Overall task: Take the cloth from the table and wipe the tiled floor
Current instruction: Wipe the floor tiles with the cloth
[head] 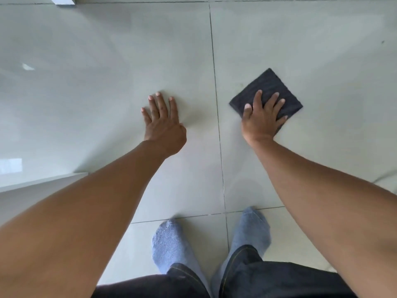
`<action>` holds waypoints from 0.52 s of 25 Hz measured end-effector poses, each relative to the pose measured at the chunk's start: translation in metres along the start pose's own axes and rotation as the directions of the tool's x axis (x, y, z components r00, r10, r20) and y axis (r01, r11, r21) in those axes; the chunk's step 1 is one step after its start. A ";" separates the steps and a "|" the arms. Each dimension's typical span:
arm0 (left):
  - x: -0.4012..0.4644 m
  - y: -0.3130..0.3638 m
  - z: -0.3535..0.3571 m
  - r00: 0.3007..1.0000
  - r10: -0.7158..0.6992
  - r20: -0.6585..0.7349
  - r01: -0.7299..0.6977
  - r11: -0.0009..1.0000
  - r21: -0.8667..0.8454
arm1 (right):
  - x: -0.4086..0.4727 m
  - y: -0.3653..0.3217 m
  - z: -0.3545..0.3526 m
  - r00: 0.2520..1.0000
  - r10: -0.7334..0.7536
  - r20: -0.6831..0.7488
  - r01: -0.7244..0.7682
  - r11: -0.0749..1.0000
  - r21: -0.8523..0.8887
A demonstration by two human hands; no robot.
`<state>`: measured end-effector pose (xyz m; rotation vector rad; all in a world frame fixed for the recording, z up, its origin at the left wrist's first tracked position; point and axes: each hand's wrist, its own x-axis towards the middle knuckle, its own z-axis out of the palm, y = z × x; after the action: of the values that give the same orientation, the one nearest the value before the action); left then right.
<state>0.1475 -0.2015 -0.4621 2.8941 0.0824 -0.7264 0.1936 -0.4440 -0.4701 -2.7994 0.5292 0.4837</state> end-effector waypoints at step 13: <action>-0.001 -0.005 0.002 0.999 0.024 -0.035 -0.023 0.999 0.033 | -0.006 0.097 -0.028 0.999 0.017 0.045 -0.011 0.990 -0.143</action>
<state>0.1452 -0.1969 -0.4639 2.9345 0.0412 -0.6785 0.1582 -0.5381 -0.4594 -2.9134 0.5243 0.6110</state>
